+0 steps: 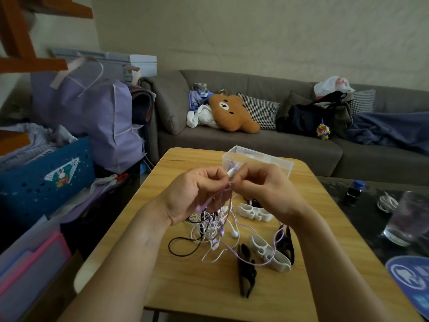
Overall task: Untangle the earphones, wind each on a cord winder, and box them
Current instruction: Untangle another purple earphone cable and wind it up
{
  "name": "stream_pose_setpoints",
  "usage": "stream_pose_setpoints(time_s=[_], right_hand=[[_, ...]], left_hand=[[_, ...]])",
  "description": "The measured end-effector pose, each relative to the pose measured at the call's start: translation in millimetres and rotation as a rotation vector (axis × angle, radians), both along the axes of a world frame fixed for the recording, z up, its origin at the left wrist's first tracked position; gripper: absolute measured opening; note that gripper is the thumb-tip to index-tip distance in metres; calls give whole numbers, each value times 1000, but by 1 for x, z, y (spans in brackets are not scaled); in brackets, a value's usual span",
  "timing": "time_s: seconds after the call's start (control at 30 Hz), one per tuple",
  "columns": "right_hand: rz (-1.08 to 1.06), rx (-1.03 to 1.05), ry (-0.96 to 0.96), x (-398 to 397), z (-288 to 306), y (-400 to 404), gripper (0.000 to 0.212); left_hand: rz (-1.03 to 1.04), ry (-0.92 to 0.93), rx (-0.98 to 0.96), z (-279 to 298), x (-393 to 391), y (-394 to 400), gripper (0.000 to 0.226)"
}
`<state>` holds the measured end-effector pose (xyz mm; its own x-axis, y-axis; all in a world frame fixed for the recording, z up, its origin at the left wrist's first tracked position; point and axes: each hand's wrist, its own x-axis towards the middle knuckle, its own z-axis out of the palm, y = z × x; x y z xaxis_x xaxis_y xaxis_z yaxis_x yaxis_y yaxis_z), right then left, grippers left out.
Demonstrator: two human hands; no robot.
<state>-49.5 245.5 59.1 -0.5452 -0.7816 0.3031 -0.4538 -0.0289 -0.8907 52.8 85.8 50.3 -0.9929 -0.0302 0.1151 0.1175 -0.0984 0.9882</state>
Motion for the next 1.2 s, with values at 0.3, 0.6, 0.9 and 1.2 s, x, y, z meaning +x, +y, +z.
stream_pose_setpoints(time_s=[0.3,0.6,0.9,1.2], right_hand=[[-65,-88,-127,-2,-4,-2,17],[-247,48,176,-2,2,-1,7],[-232,317,270,0,13,7,8],[-305,209,32,-2,7,8,10]], left_hand=[[273,86,-46,-3,-4,6,11],[235,18,-141,0,-6,5,20],[156,-47,-234,-3,-8,0,16],[310,70,-567,-7,-9,2,8]])
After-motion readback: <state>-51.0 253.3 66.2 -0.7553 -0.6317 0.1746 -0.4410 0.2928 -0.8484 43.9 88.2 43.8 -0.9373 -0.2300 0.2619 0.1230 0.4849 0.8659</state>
